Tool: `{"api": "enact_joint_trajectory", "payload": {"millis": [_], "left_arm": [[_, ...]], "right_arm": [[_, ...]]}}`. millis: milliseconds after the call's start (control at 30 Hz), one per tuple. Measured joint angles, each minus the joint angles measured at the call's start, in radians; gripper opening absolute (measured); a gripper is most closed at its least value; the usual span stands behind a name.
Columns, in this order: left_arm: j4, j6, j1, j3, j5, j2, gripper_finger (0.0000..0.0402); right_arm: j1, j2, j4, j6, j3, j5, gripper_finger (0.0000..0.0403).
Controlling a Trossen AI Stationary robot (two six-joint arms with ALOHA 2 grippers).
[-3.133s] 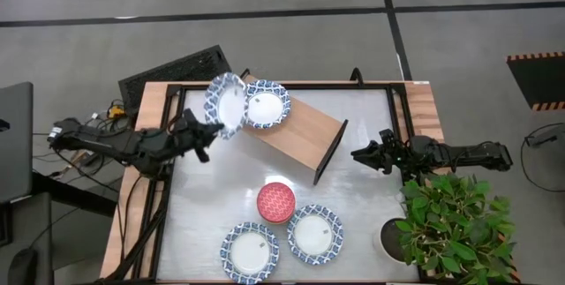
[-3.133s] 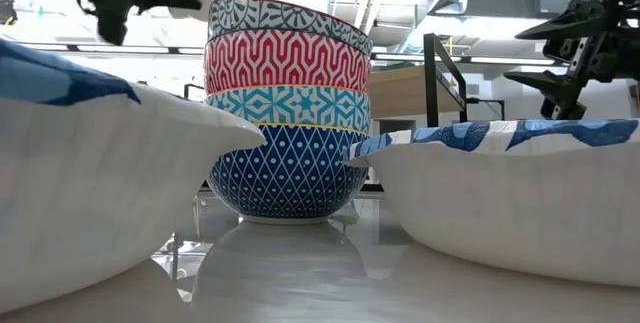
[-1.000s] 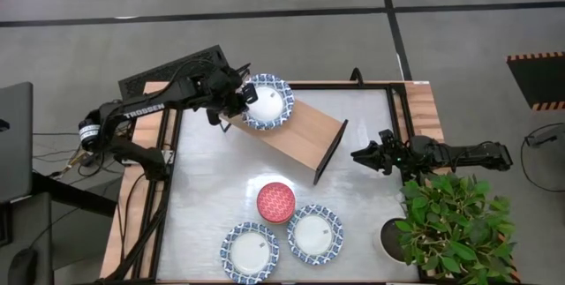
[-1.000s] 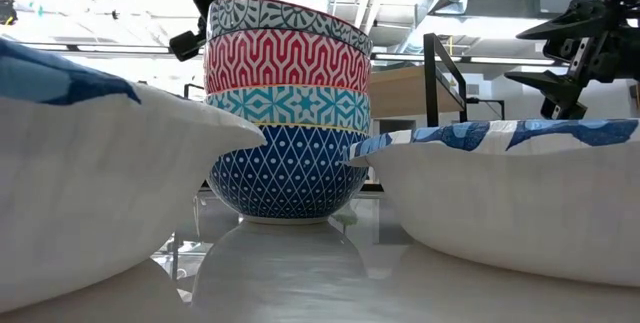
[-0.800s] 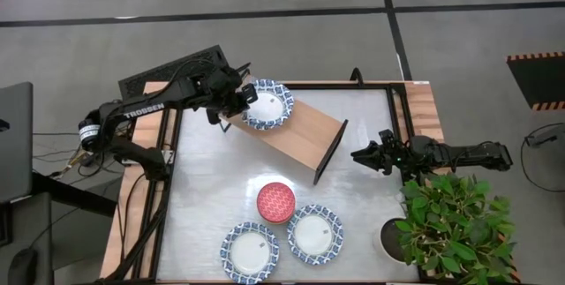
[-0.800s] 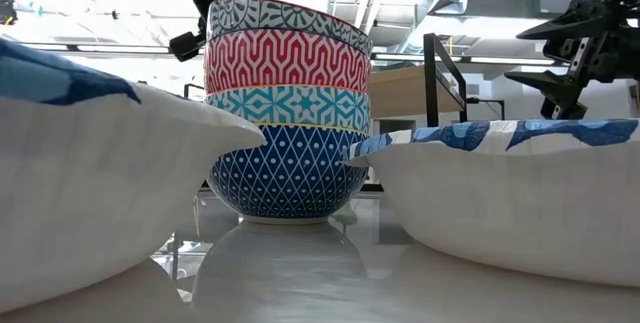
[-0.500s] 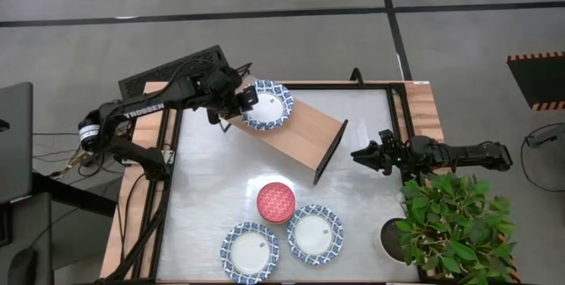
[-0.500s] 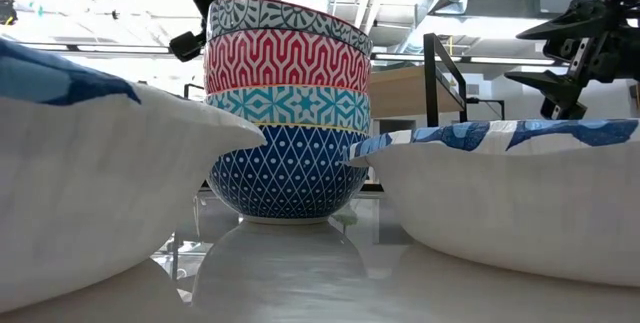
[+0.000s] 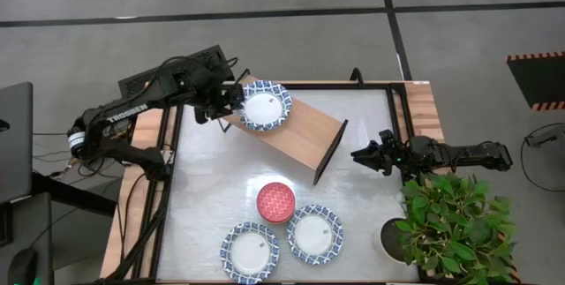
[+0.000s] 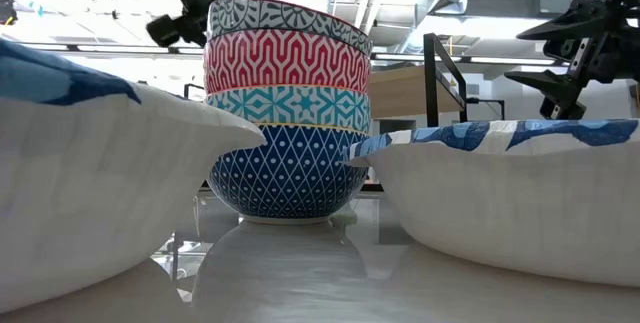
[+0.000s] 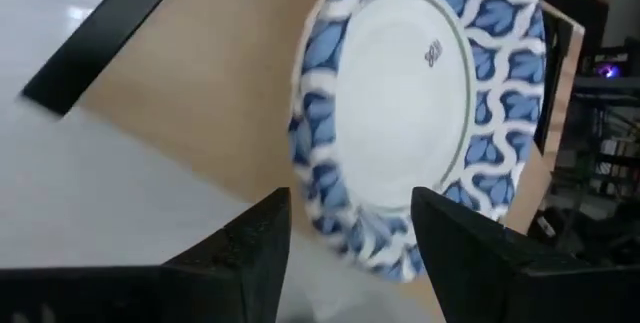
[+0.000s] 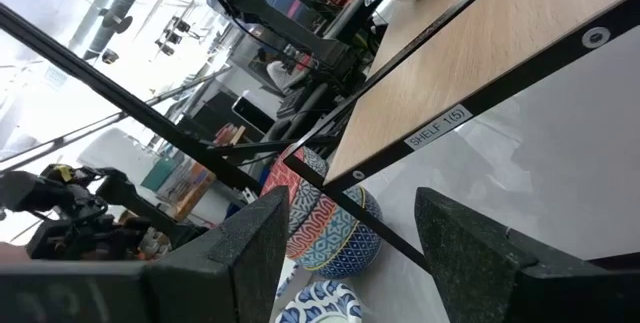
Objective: Place and stack bowls onto a shelf
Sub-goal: Stack the top white bowl on top of the white bowl on the shelf, then stack the left white bowl on top of the white bowl on the shelf
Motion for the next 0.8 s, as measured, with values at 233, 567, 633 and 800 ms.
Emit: {"api": "enact_joint_trajectory", "payload": {"millis": [233,567,633,800], "left_arm": [[-0.020,0.117,-0.035,0.000,0.192,-0.070,0.0192],[-0.097,0.334,-0.373,0.000,0.157,-0.091,0.0192],[-0.096,0.357,-0.455,0.000,0.097,-0.076,0.0192],[-0.132,0.353,-0.633,0.000,-0.019,-0.027,0.0192]], "right_arm": [[0.000,0.000,0.000,0.001,0.000,0.000,0.0244],[0.000,0.000,0.000,0.004,0.000,0.000,0.0244],[0.000,0.000,0.000,0.006,0.000,0.000,0.0244],[0.000,0.000,0.000,0.027,0.000,0.000,0.0244]]}}
